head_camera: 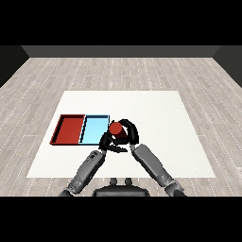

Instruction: Pick the red can and put it in the red box

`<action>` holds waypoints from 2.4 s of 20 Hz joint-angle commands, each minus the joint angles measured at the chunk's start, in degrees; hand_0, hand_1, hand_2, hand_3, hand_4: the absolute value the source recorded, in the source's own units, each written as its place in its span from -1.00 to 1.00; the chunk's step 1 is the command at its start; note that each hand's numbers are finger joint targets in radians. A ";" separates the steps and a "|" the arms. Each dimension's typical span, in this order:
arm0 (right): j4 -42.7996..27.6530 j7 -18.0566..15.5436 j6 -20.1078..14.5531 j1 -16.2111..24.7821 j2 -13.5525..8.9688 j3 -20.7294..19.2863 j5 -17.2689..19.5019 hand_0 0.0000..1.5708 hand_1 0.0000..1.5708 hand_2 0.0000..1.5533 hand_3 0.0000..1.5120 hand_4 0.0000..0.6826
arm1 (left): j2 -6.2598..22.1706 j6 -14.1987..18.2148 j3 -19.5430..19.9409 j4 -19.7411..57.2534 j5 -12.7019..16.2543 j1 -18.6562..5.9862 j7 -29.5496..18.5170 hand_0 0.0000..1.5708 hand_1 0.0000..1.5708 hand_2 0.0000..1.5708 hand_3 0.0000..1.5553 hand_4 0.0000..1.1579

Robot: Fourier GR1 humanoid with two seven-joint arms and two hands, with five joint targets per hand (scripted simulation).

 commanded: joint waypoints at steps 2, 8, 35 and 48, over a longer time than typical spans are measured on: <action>-5.62 3.34 -4.60 -0.14 0.01 4.72 0.13 0.89 0.89 0.85 0.82 0.82 | 0.00 -0.58 0.55 0.56 0.68 -0.46 -0.62 -1.00 -1.00 -1.00 -1.00 -1.00; -0.29 0.05 -4.74 -2.18 0.01 6.42 -2.79 0.89 0.89 0.87 0.82 0.81 | 0.89 0.08 -1.98 -7.26 -0.42 4.11 1.89 -1.00 -1.00 -1.00 -1.00 -1.00; -2.68 -2.39 -4.67 -0.78 0.00 8.97 -9.50 0.81 0.81 0.82 0.80 0.39 | 0.03 26.40 -5.43 -0.49 1.13 -5.07 3.37 1.00 1.00 0.95 0.85 0.80; -0.49 0.50 -1.56 -0.86 0.00 5.10 0.18 -1.00 -1.00 -1.00 -1.00 -1.00 | 0.01 30.06 -6.02 0.74 -1.23 -8.99 6.53 1.00 1.00 0.99 0.93 0.96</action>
